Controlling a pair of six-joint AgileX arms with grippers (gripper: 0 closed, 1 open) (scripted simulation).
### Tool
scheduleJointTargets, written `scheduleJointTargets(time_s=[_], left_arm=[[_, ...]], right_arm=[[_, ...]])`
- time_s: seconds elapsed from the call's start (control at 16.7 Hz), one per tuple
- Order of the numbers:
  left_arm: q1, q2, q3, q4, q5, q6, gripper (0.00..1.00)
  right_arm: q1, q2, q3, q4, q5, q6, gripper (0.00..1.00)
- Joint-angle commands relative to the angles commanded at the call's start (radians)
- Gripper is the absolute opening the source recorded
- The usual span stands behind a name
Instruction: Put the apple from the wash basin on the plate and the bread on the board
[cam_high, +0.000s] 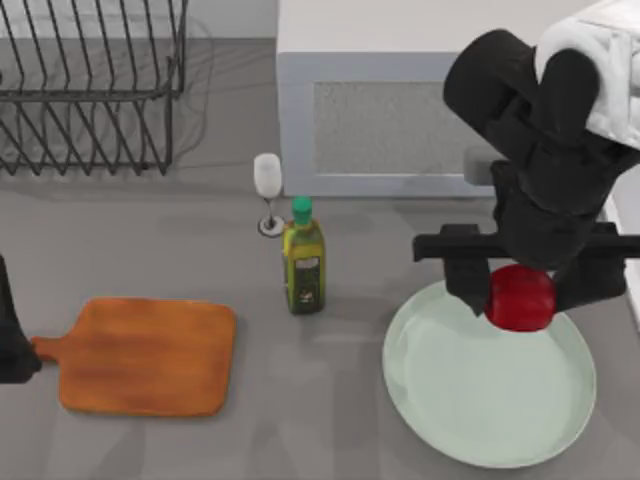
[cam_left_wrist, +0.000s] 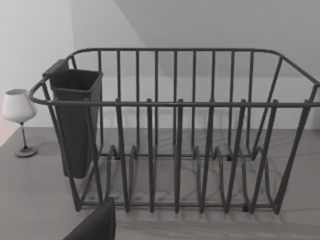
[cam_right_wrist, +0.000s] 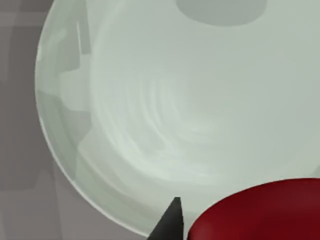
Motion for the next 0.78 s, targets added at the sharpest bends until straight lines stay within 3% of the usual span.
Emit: scheduleJointTargets(time_s=[0.3,0.78], left_arm=[[0.000,0.000,0.000,0.000,0.000,0.000,1.00],[0.000,0.000,0.000,0.000,0.000,0.000,1.00]], right_arm=[[0.000,0.000,0.000,0.000,0.000,0.000,0.98],[0.000,0.000,0.000,0.000,0.000,0.000,1.00]])
